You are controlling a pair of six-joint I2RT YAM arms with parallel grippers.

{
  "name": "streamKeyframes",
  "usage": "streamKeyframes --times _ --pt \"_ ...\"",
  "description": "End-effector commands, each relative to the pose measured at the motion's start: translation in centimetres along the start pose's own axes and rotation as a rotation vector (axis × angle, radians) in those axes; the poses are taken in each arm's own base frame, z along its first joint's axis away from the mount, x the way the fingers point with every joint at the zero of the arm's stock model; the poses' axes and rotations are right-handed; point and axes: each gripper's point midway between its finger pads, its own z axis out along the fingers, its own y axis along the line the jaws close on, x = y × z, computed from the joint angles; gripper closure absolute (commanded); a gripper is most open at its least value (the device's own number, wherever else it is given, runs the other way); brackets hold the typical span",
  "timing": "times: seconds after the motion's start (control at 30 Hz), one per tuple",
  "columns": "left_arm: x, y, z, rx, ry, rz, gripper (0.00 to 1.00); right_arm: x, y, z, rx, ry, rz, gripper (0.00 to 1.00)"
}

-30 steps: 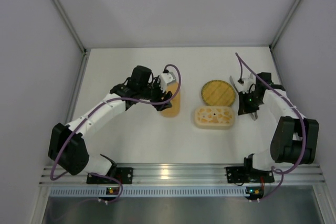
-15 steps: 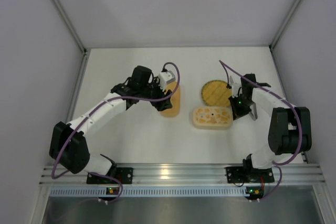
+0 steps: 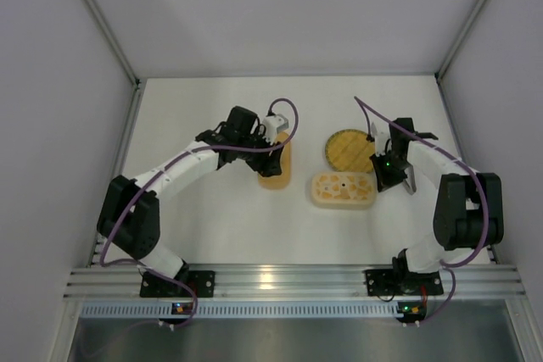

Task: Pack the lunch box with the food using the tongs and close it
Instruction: Close the box lid on the packing box.

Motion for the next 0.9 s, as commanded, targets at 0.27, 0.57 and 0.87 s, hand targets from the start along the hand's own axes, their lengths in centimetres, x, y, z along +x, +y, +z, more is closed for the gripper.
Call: streamKeyframes --times 0.27,0.57,0.87 --pt "-0.1 -1.7 5.9 -0.039 0.083 -0.007 0.55 -2.5 -0.2 -1.5 0.053 -0.077 -0.061 0.95" --pt "0.2 -4.4 8.1 0.008 0.109 0.004 0.66 -2.4 -0.2 -1.3 0.055 -0.073 -0.061 0.95" --pt "1.9 -5.6 8.4 0.034 0.139 -0.010 0.70 -2.3 -0.2 -1.2 0.055 -0.074 -0.062 0.95"
